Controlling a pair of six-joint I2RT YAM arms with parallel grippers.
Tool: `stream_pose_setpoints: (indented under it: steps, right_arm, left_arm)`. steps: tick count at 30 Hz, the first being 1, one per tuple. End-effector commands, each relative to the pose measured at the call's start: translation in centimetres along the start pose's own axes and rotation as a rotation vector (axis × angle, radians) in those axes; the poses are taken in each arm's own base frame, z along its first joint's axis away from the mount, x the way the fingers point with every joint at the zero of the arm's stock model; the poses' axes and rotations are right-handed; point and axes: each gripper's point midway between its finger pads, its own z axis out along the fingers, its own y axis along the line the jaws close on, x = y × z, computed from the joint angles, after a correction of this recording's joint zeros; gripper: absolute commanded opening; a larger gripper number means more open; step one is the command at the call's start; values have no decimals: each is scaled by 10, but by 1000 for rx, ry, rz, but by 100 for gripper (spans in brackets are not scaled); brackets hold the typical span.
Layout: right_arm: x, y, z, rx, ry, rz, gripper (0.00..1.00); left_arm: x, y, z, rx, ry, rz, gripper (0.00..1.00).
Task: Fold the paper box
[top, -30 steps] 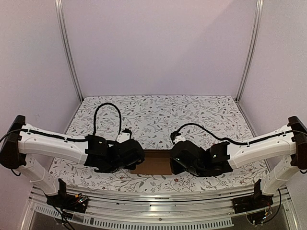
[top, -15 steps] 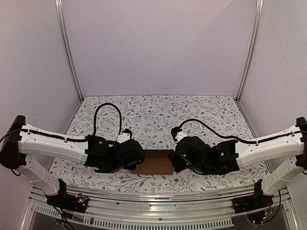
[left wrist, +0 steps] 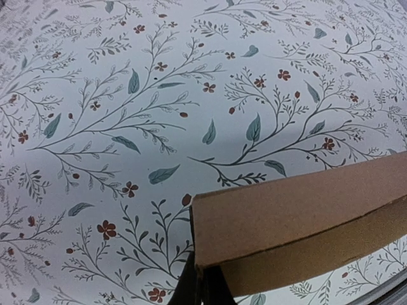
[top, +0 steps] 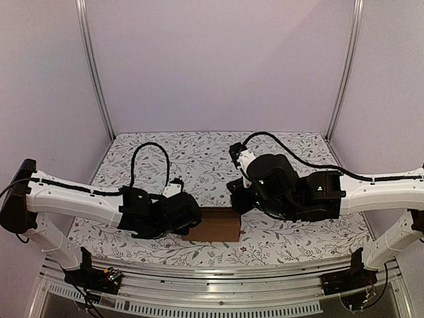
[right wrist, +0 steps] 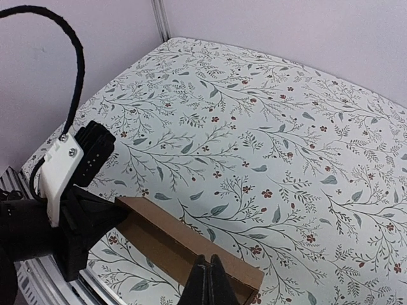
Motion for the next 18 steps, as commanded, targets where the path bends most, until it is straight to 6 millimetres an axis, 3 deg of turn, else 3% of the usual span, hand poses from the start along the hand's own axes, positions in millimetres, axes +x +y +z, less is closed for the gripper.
stream_pose_setpoints:
  steps: [1,4,10,18]
  right_arm:
    - [-11,10,16,3,10,-58,0]
    - [-5,16,33,12,31,-82,0]
    - [28,21,64,25,78,-100,0]
    - [87,20,79,35,181,-104,0]
  left_arm:
    - [21,-4,2,3,76,56,0]
    - [22,-5,2,7,80,53,0]
    - [25,-3,2,6,83,49,0]
    - [25,-3,3,4,83,55,0]
